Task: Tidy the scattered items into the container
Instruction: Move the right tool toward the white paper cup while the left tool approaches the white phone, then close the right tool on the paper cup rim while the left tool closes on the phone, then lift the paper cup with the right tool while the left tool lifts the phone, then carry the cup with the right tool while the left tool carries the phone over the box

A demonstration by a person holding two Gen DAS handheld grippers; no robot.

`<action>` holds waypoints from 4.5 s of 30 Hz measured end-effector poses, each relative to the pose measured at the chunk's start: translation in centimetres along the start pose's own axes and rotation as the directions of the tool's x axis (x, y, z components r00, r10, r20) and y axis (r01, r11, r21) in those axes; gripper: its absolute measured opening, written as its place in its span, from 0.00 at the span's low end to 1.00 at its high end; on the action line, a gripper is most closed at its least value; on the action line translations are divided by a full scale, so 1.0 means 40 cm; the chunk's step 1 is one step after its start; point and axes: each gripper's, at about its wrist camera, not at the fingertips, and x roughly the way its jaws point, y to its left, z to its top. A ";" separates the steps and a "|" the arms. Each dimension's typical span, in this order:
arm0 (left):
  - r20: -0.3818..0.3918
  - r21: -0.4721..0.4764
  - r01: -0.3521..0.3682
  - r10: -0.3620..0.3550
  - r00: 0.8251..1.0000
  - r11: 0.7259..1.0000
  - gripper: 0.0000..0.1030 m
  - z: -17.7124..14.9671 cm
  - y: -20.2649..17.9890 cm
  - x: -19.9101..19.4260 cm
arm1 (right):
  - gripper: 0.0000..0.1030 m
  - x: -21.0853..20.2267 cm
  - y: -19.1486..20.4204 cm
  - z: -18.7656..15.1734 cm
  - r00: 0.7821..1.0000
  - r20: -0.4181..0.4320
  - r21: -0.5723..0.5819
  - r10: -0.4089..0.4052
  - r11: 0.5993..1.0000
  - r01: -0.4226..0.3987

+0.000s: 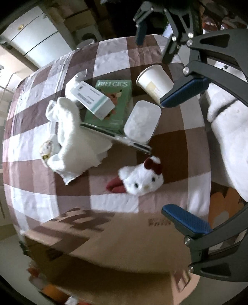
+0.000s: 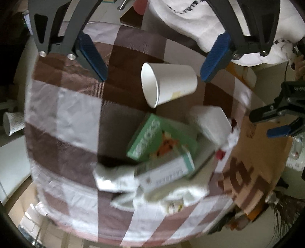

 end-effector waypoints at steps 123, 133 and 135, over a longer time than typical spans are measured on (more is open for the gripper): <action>0.176 0.021 0.190 -0.191 0.966 0.982 0.09 0.091 0.140 -0.264 | 0.04 -0.225 0.274 0.209 0.980 0.157 -0.096 0.125 0.989 -0.111; 0.263 -0.022 0.202 -0.189 0.946 0.979 0.09 0.093 0.236 -0.360 | 0.04 -0.261 0.384 0.274 0.976 0.172 -0.188 0.131 0.977 -0.098; 0.275 -0.040 0.199 -0.181 0.944 0.979 0.09 0.092 0.263 -0.372 | 0.04 -0.263 0.406 0.288 0.976 0.174 -0.201 0.133 0.975 -0.098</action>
